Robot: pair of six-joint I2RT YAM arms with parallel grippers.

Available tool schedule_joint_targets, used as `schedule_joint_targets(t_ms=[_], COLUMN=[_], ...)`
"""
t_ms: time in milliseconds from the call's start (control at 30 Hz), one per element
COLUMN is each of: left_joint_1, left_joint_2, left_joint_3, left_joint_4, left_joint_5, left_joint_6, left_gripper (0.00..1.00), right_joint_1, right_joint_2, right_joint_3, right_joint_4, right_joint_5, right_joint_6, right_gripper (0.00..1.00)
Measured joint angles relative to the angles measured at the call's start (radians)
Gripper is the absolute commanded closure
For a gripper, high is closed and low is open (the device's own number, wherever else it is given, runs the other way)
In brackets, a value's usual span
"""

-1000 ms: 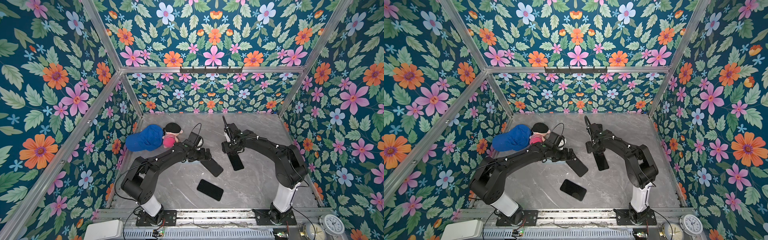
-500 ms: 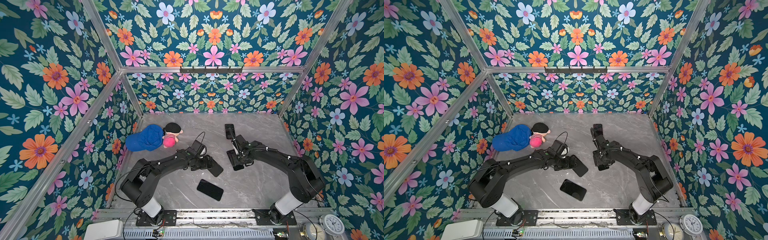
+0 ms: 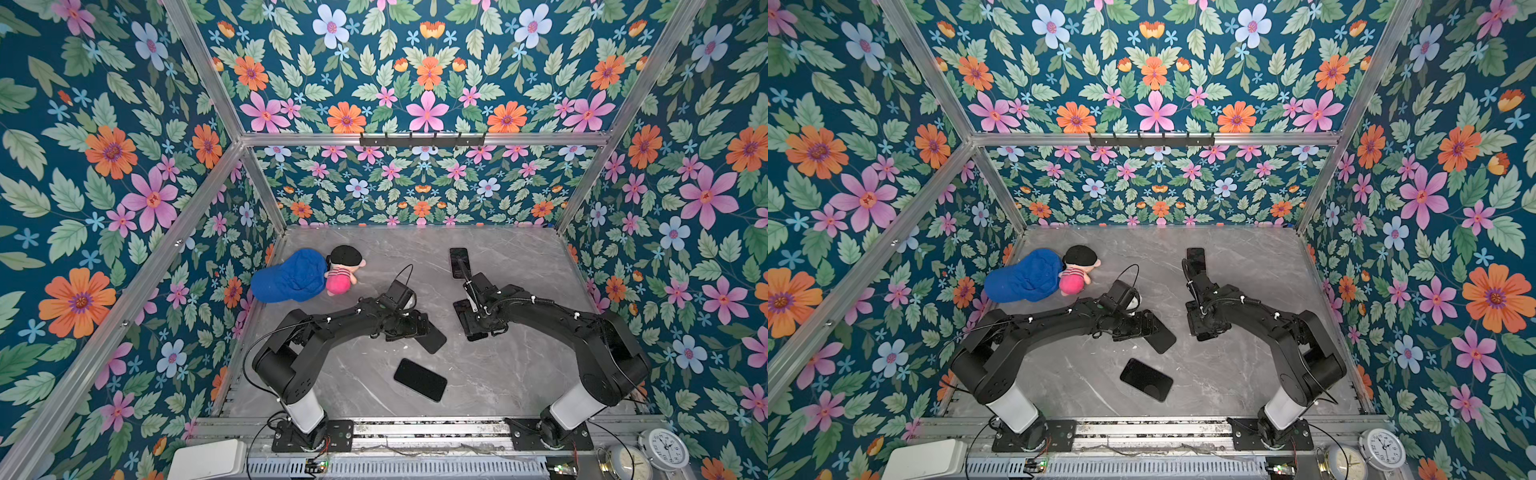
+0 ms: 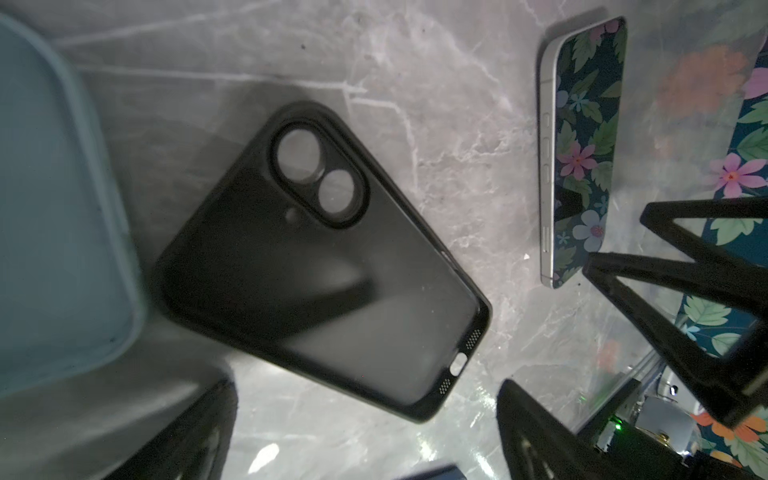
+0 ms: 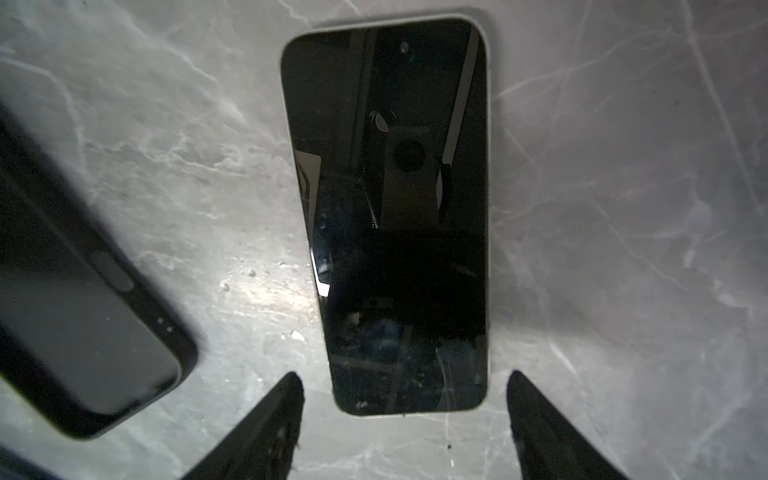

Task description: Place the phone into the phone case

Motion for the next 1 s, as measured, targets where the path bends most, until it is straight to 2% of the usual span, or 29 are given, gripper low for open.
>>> schedule_joint_targets(t_ms=[467, 833, 1000], left_joint_1=[-0.001, -0.001, -0.001], left_joint_2=[0.028, 0.05, 0.049], left_joint_3=[0.009, 0.034, 0.045], left_joint_4=[0.056, 0.074, 0.068], left_joint_5=[0.025, 0.036, 0.035], left_joint_6=[-0.003, -0.01, -0.01], left_gripper=[0.02, 0.02, 0.02], right_joint_1=[-0.009, -0.014, -0.018], right_joint_2=[0.053, 0.123, 0.143], right_joint_3=[0.009, 0.049, 0.058], right_joint_4=[-0.024, -0.006, 0.005], right_joint_5=[-0.001, -0.011, -0.019], right_joint_6=[0.042, 0.042, 0.042], right_gripper=[0.14, 0.15, 0.19])
